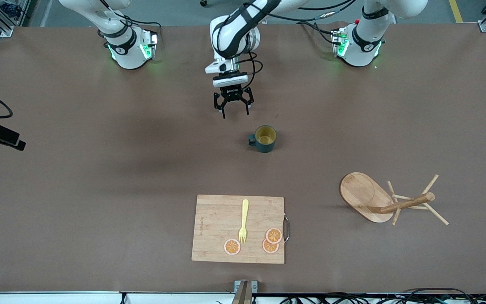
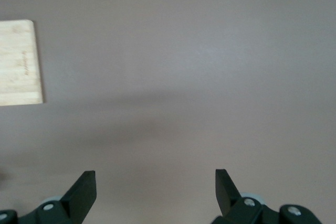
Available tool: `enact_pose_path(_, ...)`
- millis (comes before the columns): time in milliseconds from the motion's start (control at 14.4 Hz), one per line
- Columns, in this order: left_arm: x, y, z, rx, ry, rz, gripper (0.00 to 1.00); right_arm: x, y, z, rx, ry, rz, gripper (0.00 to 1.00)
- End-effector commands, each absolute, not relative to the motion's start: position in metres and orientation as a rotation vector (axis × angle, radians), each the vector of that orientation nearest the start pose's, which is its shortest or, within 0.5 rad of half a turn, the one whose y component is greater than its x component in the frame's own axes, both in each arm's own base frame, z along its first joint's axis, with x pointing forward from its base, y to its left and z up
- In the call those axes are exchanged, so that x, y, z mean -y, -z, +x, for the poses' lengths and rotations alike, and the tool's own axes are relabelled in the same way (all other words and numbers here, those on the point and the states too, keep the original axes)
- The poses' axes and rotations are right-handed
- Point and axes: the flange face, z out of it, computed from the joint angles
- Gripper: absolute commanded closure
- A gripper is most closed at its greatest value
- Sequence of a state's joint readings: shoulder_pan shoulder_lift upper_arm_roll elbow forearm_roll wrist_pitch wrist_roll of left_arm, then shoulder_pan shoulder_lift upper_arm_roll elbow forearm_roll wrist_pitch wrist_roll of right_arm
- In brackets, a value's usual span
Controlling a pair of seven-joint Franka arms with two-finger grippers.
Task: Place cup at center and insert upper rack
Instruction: 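Lower the open left gripper down beside the mug handle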
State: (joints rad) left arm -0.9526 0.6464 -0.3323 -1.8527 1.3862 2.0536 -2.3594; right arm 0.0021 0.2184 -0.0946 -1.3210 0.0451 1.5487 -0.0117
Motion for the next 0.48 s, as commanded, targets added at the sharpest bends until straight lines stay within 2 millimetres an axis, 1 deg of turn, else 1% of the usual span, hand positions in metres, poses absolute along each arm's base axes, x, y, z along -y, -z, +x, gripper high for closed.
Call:
enact_pose_path(0, 0.574, -0.154, 0.242, 0.23, 1.438, -2.718, 0.01, 0.033, -0.615, 0.586, -0.069, 0.018, -3.139, 0.0)
enact_pose_path(69, 0.572, -0.151, 0.243, 0.23, 1.447, -2.696, 0.01, 0.028, -0.616, 0.578, -0.06, 0.029, -3.135, 0.0)
enact_pose_path(208, 0.569, -0.147, 0.245, 0.23, 1.45, -2.677, 0.01, 0.027, -0.609, 0.564, -0.061, 0.025, -3.129, 0.0)
enact_pose_path(277, 0.569, -0.143, 0.246, 0.227, 1.448, -2.674, 0.01, 0.028, -0.606, 0.56, -0.064, 0.02, -3.128, 0.0)
enact_pose_path(416, 0.564, -0.138, 0.257, 0.204, 1.487, -2.638, 0.0, 0.029, -0.602, 0.557, -0.049, 0.025, -3.129, 0.0)
